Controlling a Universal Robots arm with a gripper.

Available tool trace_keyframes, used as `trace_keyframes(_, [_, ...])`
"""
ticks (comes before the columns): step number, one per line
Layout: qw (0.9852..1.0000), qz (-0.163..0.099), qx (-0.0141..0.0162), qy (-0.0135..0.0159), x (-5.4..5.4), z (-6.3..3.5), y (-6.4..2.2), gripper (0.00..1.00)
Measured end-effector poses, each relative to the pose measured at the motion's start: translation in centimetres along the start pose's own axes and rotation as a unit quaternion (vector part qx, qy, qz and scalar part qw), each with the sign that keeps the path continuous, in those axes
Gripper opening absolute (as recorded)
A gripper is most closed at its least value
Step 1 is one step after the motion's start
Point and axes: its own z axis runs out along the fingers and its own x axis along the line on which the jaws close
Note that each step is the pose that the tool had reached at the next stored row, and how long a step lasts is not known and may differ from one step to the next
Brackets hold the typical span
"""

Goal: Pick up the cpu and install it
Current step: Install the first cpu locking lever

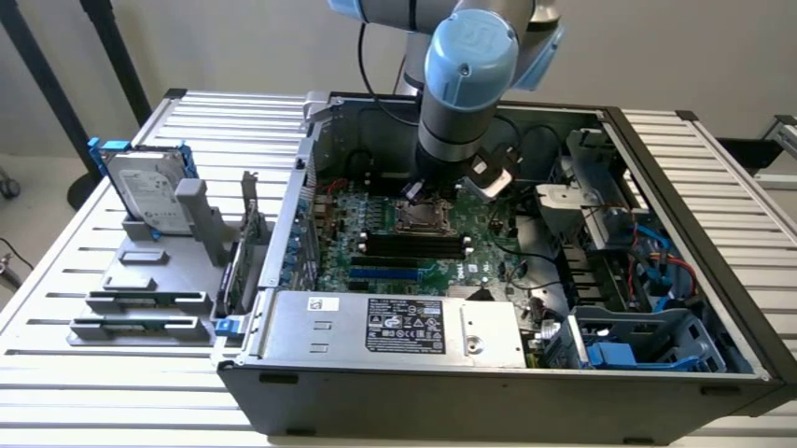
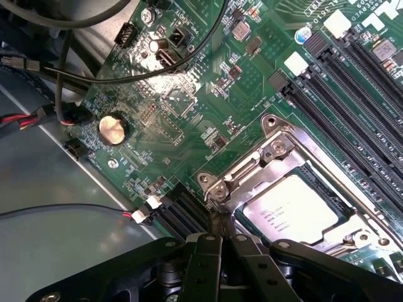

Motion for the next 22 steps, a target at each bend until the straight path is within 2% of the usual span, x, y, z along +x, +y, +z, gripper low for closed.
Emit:
trace_keyframes(2, [1.0000, 0.000, 0.0015, 0.0014, 0.01, 0.01, 0.00, 0.11])
trace_keyframes(11, [1.0000, 0.000, 0.0036, 0.0028, -0.04, 0.16, 0.07, 0.11])
trace_keyframes(12, [1.0000, 0.000, 0.0052, 0.0045, -0.03, 0.17, 0.09, 0.11])
trace_keyframes(15, [0.9998, 0.001, 0.0136, 0.0125, 0.01, 0.21, 0.14, 0.11])
trace_keyframes(16, [0.9998, 0.001, 0.0153, 0.0140, 0.02, 0.21, 0.16, 0.11])
trace_keyframes(18, [0.9998, 0.001, 0.0168, 0.0147, 0.02, 0.20, 0.20, 0.11])
trace_keyframes(22, [0.9997, 0.002, 0.0183, 0.0130, 0.07, -0.15, 0.17, 0.11])
